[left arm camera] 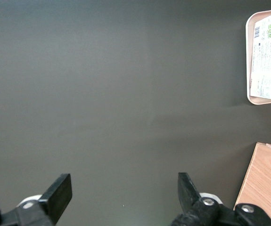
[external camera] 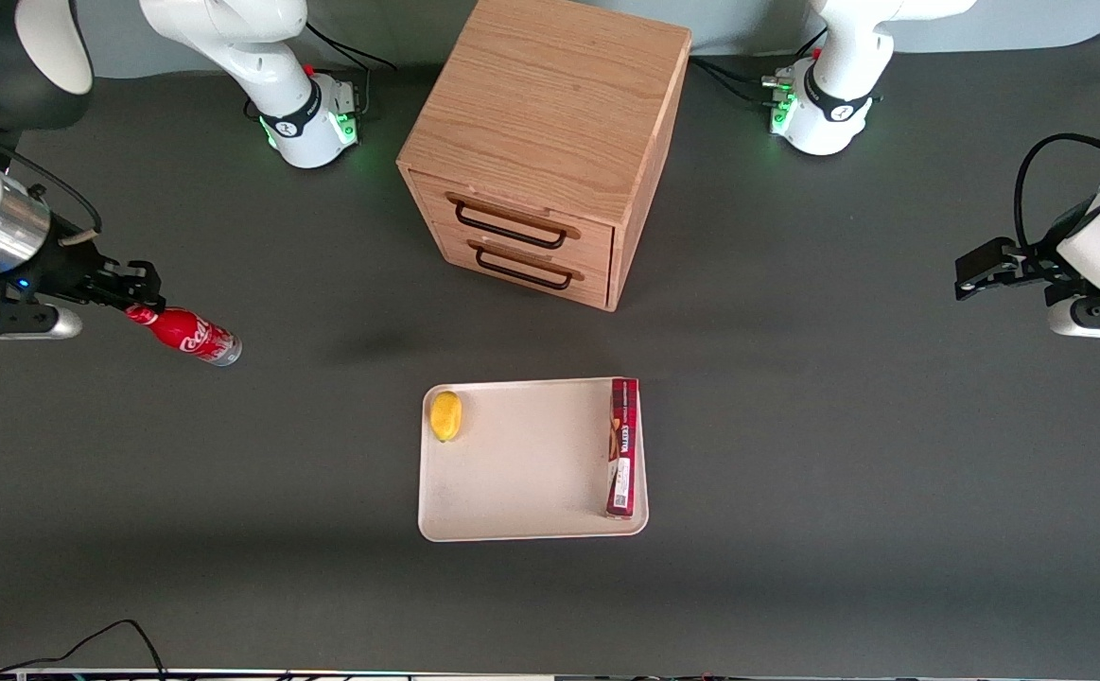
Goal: Place coke bottle on tray
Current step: 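Lift the bottle and carry it toward the cream tray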
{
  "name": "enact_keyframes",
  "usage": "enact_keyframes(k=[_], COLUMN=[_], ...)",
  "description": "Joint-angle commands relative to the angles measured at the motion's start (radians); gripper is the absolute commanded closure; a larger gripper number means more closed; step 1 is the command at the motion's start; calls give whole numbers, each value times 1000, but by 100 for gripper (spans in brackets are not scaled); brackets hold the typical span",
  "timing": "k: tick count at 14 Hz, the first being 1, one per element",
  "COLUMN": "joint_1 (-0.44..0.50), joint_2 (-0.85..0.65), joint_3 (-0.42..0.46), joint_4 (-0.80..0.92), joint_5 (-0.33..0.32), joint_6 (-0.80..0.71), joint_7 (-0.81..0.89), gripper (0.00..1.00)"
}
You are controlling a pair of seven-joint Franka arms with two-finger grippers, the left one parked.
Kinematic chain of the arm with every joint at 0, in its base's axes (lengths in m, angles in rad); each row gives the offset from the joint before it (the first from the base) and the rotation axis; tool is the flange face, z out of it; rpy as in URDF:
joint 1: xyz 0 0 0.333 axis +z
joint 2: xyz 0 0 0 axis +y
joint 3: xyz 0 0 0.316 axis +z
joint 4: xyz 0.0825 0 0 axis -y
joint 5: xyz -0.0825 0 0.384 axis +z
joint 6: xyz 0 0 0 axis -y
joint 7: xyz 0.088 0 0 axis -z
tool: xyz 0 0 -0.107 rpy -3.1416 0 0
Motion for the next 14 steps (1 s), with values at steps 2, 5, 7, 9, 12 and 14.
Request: enact_keyframes(k=[2, 5, 7, 9, 12, 14], joint_1=[42, 166, 248, 305, 380, 409], joint_2=[168, 380, 504, 625, 718, 753], joint_3=[41, 38, 21, 11, -32, -45], joint_4=[215, 430, 556, 677, 736, 736], joint_5=[-28, -67, -82, -97, -97, -97], joint_6=[-46, -46, -43, -29, 73, 139], joint_7=[193, 423, 548, 645, 722, 764], gripper=[100, 100, 100, 100, 100, 100])
